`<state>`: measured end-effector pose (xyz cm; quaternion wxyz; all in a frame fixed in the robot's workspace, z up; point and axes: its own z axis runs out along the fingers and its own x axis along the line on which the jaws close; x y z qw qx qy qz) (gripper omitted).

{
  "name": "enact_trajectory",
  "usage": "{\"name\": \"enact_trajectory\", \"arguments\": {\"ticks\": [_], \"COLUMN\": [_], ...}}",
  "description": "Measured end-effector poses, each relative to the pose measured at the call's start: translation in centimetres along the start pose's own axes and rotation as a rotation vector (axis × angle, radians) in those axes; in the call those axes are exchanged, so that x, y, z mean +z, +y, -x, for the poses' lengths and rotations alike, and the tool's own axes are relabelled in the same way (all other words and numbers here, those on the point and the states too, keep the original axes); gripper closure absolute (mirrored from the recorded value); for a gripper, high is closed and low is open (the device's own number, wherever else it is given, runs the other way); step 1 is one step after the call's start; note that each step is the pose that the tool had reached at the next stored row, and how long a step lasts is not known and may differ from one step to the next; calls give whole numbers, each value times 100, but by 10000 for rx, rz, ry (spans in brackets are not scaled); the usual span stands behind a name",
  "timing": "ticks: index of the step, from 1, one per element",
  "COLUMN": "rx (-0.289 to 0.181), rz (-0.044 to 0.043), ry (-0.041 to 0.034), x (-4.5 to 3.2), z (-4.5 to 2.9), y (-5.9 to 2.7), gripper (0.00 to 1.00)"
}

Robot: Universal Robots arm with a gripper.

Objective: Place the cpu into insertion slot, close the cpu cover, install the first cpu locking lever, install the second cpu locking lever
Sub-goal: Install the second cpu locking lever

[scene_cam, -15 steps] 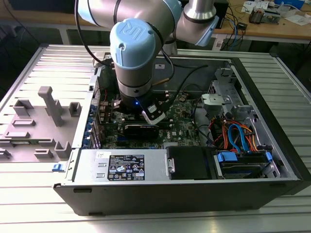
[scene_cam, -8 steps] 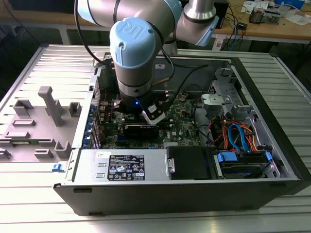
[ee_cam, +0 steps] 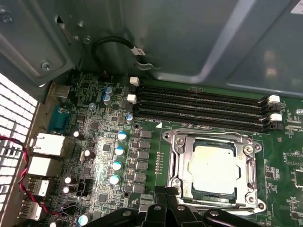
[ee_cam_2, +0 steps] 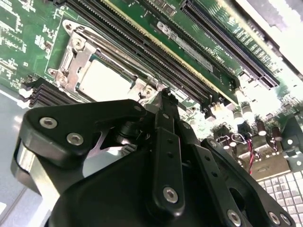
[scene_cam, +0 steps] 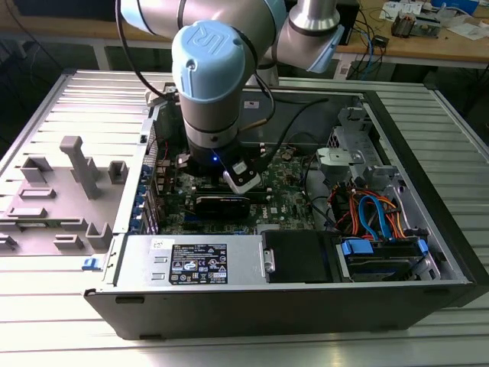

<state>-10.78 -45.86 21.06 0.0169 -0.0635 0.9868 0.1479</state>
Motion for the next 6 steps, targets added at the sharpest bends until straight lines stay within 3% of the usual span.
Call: {"name": "enact_trajectory", "arguments": {"ticks": [6], "rx": [1], "rz": [1], "ry": [2], "x": [-1], "z": [0], "y": [0], "gripper": [89]}}
